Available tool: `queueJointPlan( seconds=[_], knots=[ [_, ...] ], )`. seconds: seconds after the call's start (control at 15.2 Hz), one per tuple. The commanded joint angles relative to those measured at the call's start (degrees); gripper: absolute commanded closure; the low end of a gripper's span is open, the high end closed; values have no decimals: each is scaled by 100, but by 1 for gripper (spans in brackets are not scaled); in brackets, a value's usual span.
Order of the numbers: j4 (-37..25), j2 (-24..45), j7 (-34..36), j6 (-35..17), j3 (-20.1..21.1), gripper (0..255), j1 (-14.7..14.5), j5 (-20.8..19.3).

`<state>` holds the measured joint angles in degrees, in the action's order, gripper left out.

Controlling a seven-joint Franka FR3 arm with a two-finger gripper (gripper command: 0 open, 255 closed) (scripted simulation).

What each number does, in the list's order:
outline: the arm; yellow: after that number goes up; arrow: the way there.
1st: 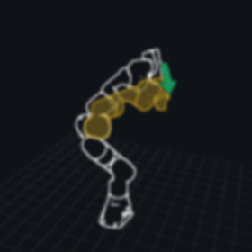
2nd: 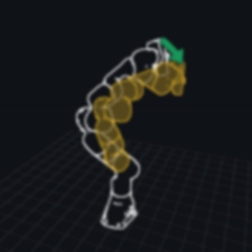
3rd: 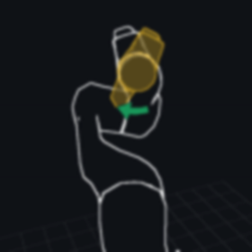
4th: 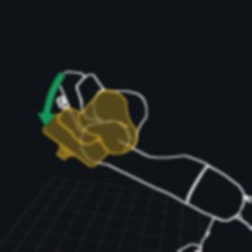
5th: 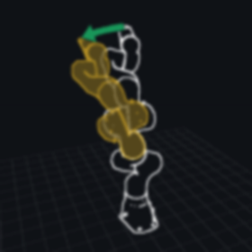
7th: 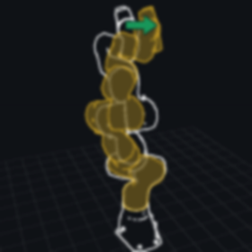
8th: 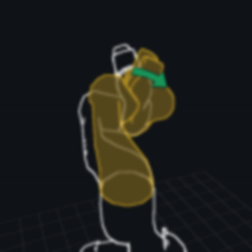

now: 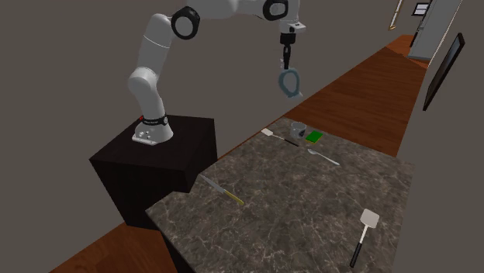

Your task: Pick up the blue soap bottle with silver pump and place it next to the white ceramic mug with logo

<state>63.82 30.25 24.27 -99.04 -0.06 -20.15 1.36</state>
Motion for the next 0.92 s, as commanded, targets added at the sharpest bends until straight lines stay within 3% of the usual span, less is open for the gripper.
queueJointPlan(
  seconds=[0.0, 0.86],
  knots=[
    [222, -50, 6, -180, 0, 255, -7, -1],
    [1282, -86, -15, -1203, 1, 255, -10, 5]
  ],
)
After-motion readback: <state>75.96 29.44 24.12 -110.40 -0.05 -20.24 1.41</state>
